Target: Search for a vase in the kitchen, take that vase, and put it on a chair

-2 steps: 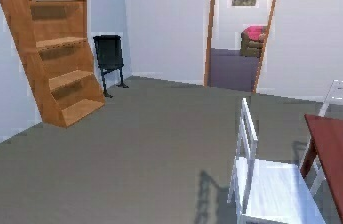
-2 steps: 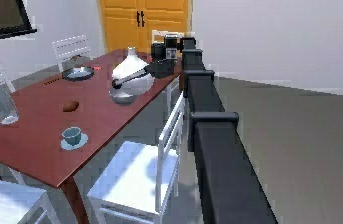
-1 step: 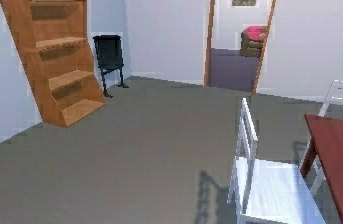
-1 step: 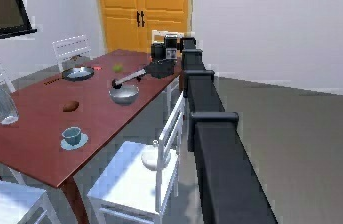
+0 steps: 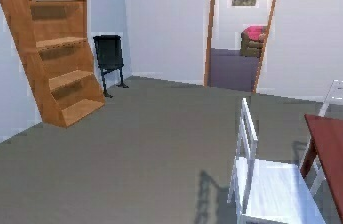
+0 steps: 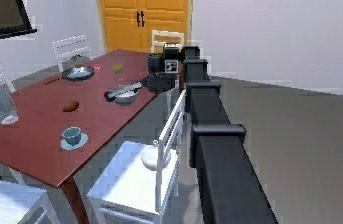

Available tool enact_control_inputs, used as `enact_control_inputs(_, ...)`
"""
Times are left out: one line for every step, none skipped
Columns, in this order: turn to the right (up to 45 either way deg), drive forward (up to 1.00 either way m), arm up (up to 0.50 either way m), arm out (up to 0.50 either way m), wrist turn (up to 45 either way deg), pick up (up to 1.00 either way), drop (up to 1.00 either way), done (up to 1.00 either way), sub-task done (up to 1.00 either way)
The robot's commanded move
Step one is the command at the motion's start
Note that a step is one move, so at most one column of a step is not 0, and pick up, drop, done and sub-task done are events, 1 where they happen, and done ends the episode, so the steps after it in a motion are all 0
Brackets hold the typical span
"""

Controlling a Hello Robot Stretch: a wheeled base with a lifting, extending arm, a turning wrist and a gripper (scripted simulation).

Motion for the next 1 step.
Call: enact_control_inputs(0.0, 0.0, 0.0, 0.0, 0.0, 0.0, 0.0, 1.0, 0.0)
